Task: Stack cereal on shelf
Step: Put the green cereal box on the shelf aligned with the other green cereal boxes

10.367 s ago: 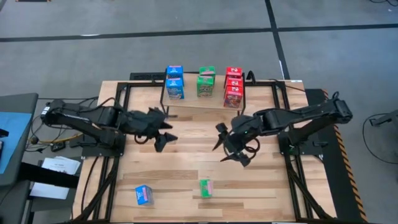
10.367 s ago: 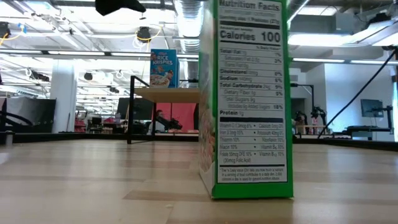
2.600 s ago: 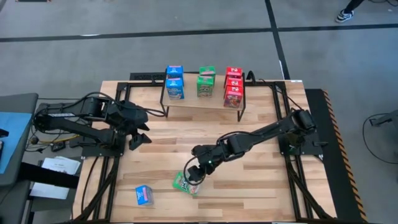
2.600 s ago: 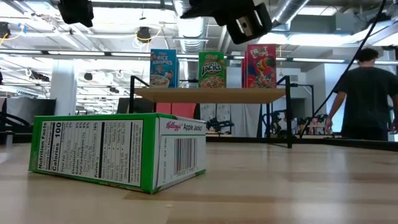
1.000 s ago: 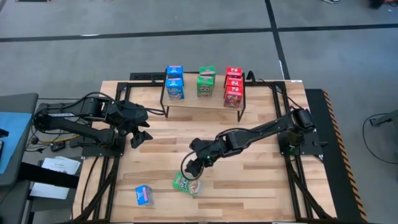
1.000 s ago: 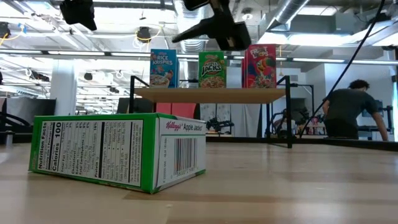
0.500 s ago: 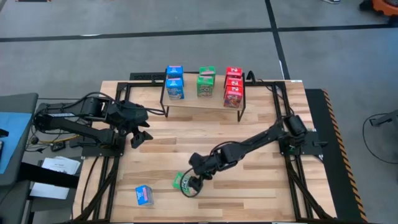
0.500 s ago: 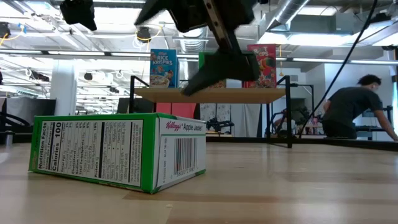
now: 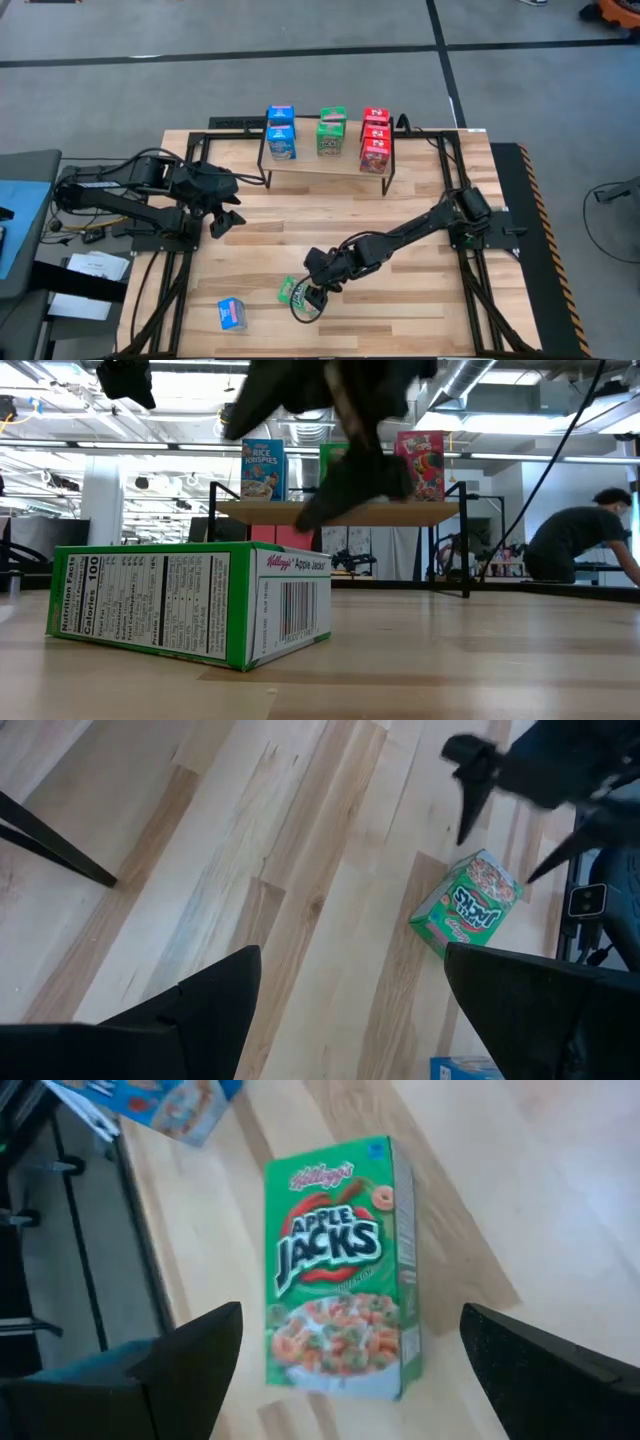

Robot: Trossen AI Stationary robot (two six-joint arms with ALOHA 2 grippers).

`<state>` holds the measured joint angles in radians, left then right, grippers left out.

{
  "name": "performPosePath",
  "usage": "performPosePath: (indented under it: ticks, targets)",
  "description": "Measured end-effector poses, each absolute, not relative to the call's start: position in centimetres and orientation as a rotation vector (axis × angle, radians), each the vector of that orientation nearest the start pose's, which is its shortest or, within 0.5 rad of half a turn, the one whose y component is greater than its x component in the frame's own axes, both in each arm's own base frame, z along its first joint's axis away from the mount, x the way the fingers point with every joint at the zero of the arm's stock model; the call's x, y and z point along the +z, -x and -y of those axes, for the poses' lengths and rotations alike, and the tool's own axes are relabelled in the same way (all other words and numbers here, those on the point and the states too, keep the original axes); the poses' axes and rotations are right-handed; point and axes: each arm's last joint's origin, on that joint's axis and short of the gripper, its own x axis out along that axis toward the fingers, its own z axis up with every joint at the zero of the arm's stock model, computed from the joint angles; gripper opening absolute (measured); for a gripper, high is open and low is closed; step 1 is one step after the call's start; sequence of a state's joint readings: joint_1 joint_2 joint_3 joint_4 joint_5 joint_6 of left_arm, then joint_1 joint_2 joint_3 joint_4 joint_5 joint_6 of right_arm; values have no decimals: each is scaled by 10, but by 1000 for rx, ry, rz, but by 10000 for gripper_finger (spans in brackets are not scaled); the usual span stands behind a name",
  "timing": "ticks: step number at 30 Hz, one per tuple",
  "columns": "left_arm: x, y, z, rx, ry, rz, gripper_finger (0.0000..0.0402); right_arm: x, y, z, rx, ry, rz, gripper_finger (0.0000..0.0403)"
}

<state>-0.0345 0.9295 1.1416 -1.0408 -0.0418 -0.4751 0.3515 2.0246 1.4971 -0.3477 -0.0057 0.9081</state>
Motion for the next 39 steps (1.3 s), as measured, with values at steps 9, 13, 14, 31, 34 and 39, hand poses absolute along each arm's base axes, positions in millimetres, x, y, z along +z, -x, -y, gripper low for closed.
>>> performPosePath:
  ticks: [9, 13, 14, 31, 34, 39]
  targets:
    - [354, -154, 4, 203, 416, -809, 304, 172, -419, -156, -52, -708, -990, 399]
    - [354, -154, 4, 203, 416, -809, 304, 171, -417, -155, -69, -693, -1007, 398]
    - [354, -154, 4, 203, 416, -809, 304, 170, -417, -155, -72, -691, -1010, 398]
    - [354, -154, 4, 203, 416, -809, 304, 169, -414, -156, -89, -697, -1034, 362]
    - [354, -154, 4, 203, 416, -809, 304, 169, -414, -157, -95, -692, -1031, 363]
    - [354, -154, 4, 203, 416, -809, 304, 167, -414, -157, -114, -691, -1030, 365]
